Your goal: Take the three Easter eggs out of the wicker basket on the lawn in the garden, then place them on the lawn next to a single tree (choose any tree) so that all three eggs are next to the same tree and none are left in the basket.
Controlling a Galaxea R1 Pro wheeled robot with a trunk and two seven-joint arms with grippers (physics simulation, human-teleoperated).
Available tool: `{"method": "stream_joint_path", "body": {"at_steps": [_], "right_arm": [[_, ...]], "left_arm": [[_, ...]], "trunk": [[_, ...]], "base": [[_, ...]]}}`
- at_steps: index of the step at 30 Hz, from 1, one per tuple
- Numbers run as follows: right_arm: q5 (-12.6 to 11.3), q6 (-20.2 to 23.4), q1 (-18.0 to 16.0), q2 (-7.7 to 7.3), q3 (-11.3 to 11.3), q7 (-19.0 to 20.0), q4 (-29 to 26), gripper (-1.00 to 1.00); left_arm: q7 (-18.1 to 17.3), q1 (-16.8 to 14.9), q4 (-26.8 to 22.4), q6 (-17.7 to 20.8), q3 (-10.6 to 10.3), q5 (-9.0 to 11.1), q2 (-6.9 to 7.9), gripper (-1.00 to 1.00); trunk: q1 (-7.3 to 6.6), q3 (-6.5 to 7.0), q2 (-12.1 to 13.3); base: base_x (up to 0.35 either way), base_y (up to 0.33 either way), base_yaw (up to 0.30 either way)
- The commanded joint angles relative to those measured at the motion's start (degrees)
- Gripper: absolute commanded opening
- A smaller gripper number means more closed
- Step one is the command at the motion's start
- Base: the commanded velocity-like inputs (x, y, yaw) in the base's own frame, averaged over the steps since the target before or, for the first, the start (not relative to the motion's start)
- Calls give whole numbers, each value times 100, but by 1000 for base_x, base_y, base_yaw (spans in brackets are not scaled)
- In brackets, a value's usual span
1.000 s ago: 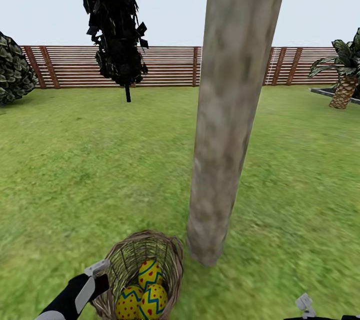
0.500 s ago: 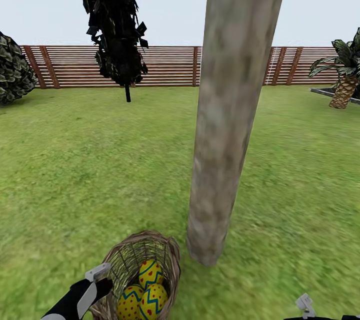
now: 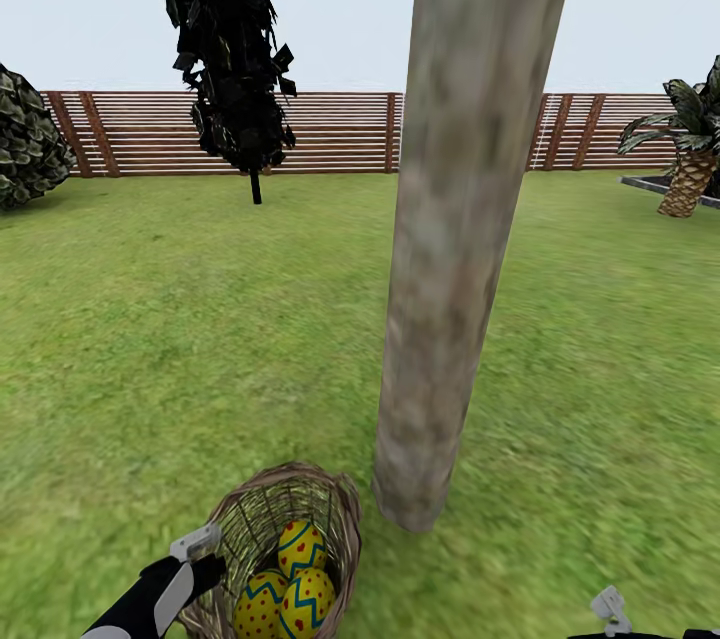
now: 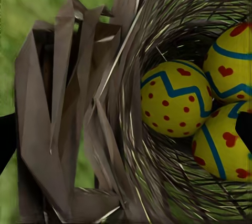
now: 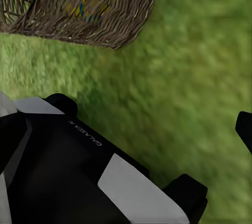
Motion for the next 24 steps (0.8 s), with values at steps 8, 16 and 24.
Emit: {"method": "stream_joint_path", "body": {"at_steps": [8, 16, 24], "right_arm": [[17, 60, -7, 4, -49, 34, -14, 100], [39, 55, -12, 4, -55, 26, -22, 100], [56, 60, -12, 2, -47, 34, -51, 100]], "left_arm": [[26, 2, -57, 35, -4, 69, -18, 100], [20, 0, -75, 45, 1, 62, -8, 100], [18, -2, -80, 46, -6, 62, -10, 100]], "trunk": [[-177, 139, 320], [-353, 283, 641], [-529, 426, 962]], "base": [[0, 0, 0], [0, 0, 0], [0, 0, 0]]}}
